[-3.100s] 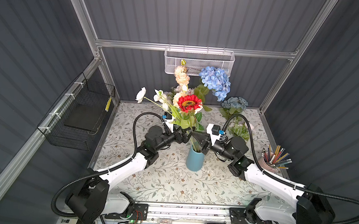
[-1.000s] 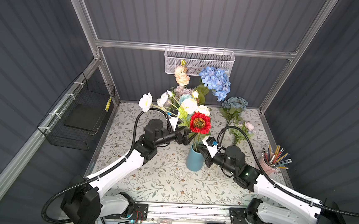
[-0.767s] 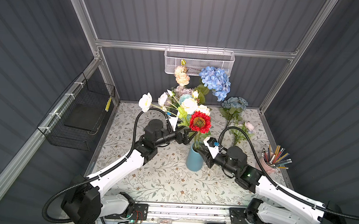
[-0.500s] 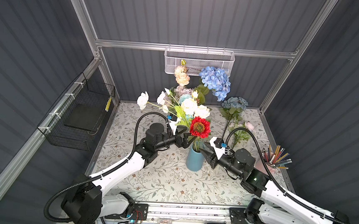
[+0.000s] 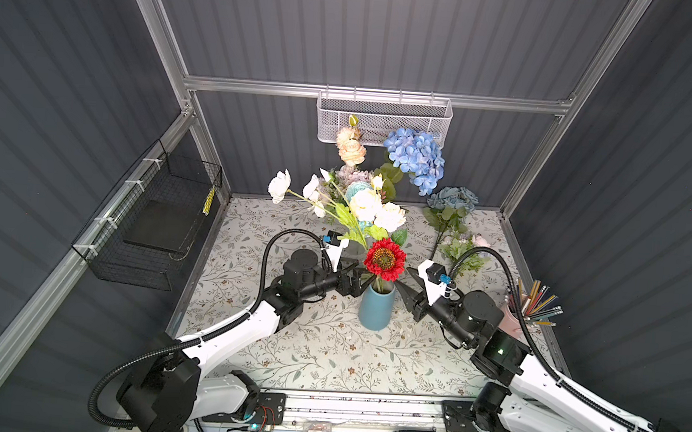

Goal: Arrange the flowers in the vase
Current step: 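Open the right gripper and move it back to the remaining stems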

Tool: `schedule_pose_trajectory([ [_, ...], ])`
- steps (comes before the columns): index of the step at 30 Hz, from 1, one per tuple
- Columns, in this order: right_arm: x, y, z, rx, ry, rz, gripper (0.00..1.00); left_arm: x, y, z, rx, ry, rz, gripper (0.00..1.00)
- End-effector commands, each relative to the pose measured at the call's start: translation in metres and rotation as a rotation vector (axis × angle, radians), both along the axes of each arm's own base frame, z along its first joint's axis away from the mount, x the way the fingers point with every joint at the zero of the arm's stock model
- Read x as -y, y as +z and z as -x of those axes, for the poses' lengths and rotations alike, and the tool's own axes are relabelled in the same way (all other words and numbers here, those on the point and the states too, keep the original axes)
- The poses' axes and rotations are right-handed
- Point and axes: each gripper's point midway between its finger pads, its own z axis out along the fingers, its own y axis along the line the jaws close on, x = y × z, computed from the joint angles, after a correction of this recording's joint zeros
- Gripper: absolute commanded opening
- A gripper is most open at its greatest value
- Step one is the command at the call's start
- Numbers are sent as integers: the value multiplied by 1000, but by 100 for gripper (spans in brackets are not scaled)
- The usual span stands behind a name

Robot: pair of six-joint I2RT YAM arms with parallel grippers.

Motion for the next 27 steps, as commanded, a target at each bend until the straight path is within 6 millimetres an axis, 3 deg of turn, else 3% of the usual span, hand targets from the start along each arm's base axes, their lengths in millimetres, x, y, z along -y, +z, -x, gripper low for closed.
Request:
schedule_pose_trajectory([
  [1,23,9,-6,6,-103,-38,52,1,2,1,5,2,24,99],
  [6,47,20,-12,-6,-180,-99,55,2,26,6,34,-16,60,99],
  [11,75,15,-34,-106,-299,-153,57,-6,48,7,78,18,83,99],
  [20,136,-11,-85,-319,-603,-243,60,-6,36,-5,44,66,88,99],
  [27,140,-45,-122,-535,-630,-280,57,-34,19,-11,33,222,22,99],
])
